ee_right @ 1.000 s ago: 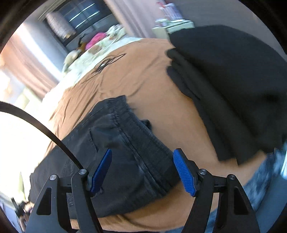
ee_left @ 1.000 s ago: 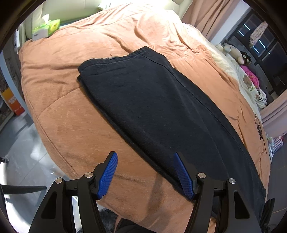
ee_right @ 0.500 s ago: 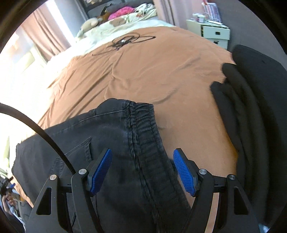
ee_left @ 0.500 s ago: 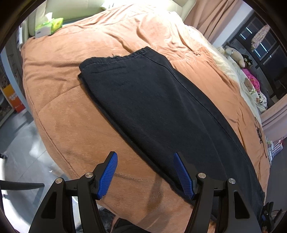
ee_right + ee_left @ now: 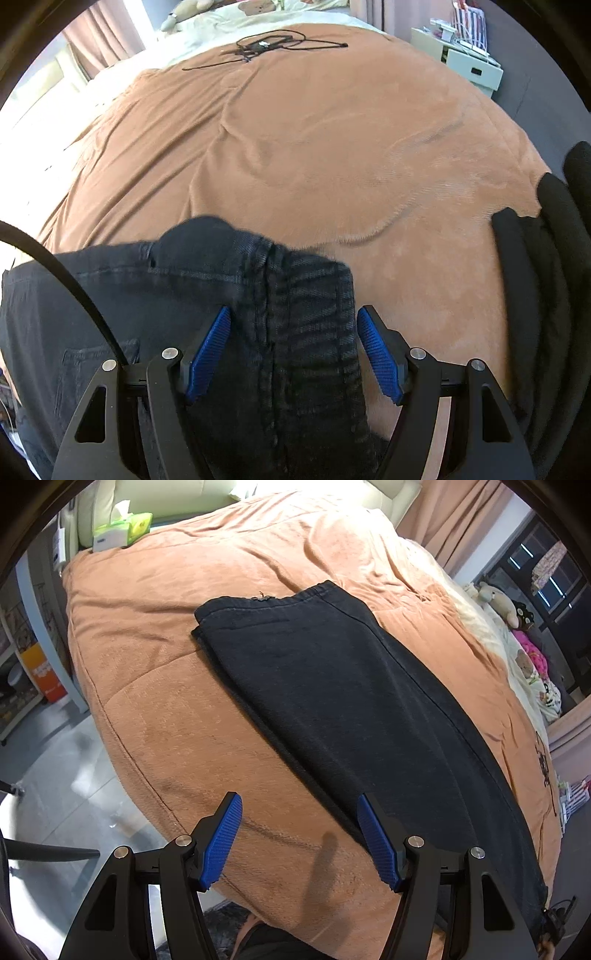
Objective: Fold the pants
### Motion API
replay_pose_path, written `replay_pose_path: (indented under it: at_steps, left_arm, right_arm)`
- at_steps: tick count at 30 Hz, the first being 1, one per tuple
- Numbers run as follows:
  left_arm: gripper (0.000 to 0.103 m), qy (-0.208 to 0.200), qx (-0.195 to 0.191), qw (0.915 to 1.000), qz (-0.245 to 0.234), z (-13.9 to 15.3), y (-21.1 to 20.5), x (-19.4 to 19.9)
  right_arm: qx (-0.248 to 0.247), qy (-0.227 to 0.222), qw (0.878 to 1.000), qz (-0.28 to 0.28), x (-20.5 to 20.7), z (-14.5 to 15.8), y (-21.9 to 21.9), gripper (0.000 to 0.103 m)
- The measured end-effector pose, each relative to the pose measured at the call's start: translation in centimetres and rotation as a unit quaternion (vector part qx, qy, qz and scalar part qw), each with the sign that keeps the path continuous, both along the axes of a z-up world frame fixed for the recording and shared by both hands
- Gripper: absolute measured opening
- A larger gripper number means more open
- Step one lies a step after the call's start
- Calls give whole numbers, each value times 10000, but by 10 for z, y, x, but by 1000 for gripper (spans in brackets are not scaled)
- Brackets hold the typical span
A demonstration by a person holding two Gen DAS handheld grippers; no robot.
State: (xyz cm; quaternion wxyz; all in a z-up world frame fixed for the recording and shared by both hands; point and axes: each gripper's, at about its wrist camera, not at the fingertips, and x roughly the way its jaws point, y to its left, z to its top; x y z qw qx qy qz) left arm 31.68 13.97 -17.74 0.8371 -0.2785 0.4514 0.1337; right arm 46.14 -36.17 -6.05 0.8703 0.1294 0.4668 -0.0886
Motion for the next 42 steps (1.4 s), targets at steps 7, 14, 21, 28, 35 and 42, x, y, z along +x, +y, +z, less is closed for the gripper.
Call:
replay_pose_path:
  at_steps: [7, 14, 21, 28, 35, 42]
  left_arm:
    - [67, 17, 82, 10000, 4, 1, 0, 1]
    - [67, -47, -13, 10000, -25, 3, 4, 8]
    - [67, -194, -116, 9997, 122, 3, 24, 12]
    - [67, -353, -305, 9978, 468, 3, 57, 14]
    - [60, -558, -430, 9960, 548, 4, 75, 19]
    - [55, -673, -567, 9952, 438, 2, 84, 39]
  right_arm:
    - [-281, -321, 9991, 13, 3, 0, 12, 25]
    - [-600, -373, 9967, -395, -11, 10, 25, 20]
    - [-738, 12, 9952, -643, 4, -9, 28, 23]
    - [-862, 90, 9936, -730, 9, -5, 43, 50]
    - [-623, -214, 9956, -663, -22, 27, 57, 64]
    - [-348, -569, 9970, -383, -54, 53, 97, 64]
